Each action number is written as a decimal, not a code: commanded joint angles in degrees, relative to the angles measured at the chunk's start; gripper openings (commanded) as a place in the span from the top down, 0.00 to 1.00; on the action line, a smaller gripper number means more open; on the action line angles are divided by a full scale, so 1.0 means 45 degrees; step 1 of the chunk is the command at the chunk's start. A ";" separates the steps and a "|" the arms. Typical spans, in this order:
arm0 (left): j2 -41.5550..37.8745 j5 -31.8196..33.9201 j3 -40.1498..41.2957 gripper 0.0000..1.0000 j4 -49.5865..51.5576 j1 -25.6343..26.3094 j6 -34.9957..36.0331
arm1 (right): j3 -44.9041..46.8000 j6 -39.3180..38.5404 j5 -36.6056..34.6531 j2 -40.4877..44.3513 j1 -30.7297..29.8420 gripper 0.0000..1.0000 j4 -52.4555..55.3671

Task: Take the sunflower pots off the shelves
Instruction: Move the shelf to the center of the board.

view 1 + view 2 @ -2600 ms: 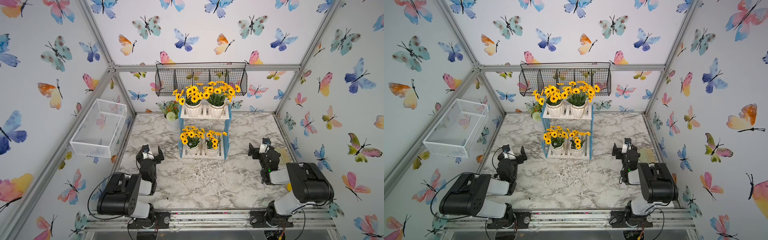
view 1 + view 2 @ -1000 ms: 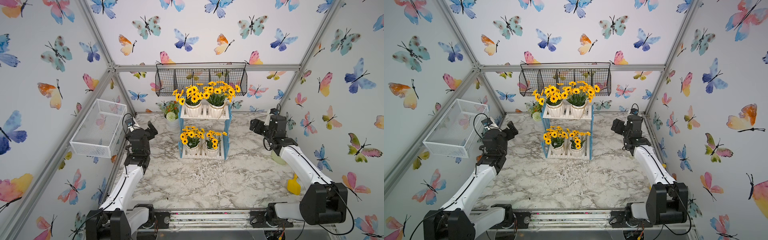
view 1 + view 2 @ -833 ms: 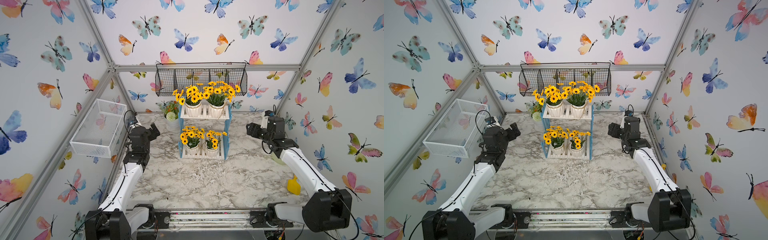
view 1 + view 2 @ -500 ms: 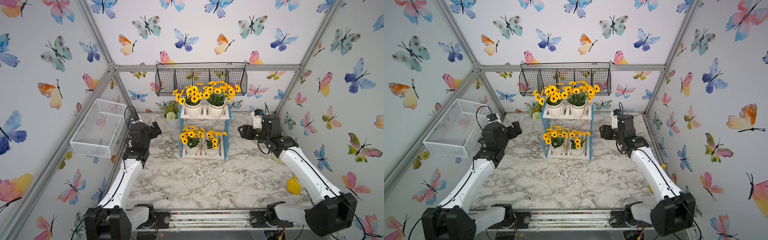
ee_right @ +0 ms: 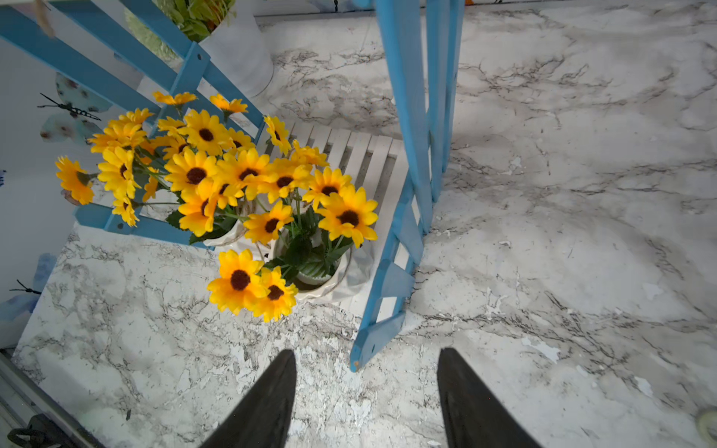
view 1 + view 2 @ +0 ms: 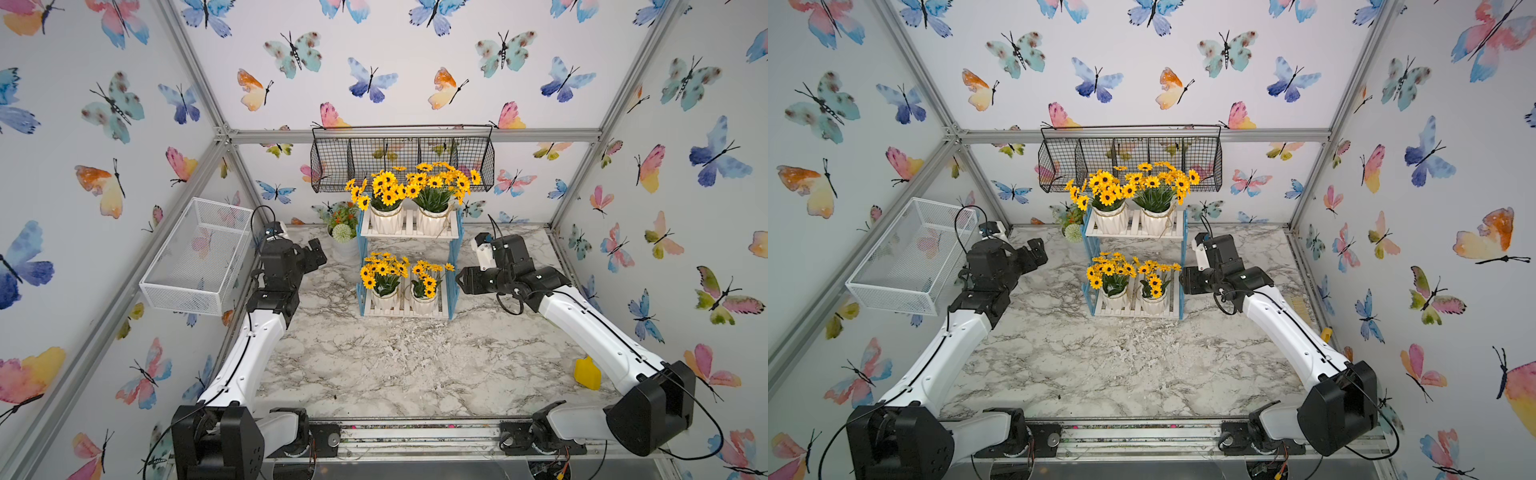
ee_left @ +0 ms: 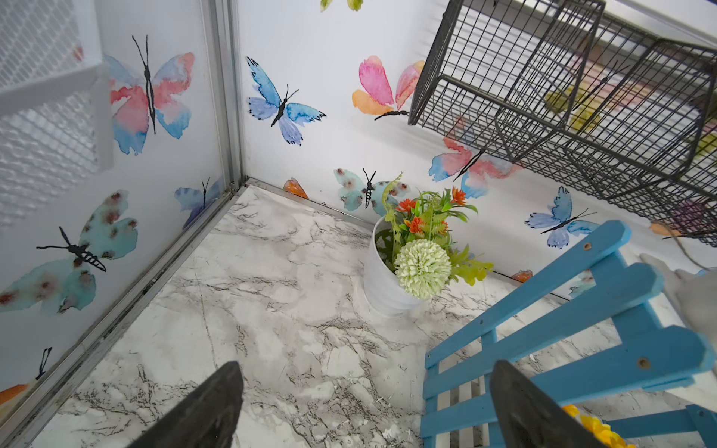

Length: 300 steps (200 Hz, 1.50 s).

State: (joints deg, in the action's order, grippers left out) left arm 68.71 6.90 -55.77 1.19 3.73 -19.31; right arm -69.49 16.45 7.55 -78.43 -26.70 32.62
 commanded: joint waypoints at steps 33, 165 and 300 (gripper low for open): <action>0.0140 -0.0417 -0.0148 0.02 -0.0018 -0.0054 0.0109 | -0.0481 0.0114 -0.0401 -0.0827 -0.0142 0.41 0.0390; 0.0278 -0.0453 -0.0028 0.02 -0.0096 -0.0138 0.0149 | -0.1284 0.0271 -0.1336 -0.2514 -0.0477 0.50 -0.0130; 0.0337 -0.0419 0.0170 0.02 -0.0208 -0.0209 0.0139 | -0.2214 0.0426 -0.2578 -0.4035 -0.0844 0.76 0.0326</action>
State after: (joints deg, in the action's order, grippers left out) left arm 69.84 6.02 -55.66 1.13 3.22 -19.29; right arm -77.56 17.98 -1.78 -95.66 -30.13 33.43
